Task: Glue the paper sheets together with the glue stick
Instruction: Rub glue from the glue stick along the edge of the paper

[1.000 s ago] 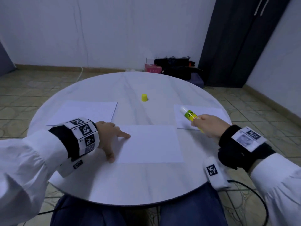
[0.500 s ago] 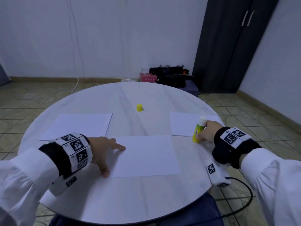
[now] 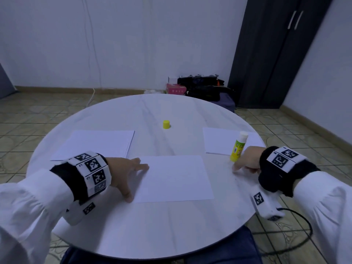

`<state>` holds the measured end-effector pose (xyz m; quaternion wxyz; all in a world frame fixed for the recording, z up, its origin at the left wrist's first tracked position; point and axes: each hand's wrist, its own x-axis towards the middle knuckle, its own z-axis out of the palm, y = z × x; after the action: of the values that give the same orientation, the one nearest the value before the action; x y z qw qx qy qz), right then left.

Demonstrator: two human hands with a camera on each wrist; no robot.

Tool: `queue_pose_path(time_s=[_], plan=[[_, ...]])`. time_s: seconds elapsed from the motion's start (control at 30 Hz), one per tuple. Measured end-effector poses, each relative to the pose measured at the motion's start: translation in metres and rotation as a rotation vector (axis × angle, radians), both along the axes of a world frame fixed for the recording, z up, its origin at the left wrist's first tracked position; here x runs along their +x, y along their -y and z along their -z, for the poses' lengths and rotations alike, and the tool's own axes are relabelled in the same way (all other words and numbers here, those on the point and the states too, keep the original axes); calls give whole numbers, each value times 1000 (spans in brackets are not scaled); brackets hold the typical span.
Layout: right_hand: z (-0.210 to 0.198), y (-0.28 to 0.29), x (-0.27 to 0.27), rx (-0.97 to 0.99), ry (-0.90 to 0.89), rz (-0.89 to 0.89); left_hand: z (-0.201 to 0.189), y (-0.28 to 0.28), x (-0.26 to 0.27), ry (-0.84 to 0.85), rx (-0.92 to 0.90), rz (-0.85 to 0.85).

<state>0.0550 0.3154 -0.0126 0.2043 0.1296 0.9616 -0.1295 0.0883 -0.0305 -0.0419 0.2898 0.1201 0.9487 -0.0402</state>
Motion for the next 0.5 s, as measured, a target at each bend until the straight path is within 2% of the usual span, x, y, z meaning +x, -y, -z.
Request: queue_pose_path(time_s=[0.1,0.2,0.3,0.4,0.5], plan=[[-14,36,16,-9,69,-164,1,10,2,-25,49,-39],[-35,91,17,11,60,-364,-12,26,6,-61,173,-151],[-47,155,-3,-2,9,-520,-24,57,2,-202,242,-298],[-45,222,-33,69,-1,-663,-31,99,-5,-290,81,-435],[-36,272,-56,196,-36,-736,-26,139,-16,-293,-55,-538]])
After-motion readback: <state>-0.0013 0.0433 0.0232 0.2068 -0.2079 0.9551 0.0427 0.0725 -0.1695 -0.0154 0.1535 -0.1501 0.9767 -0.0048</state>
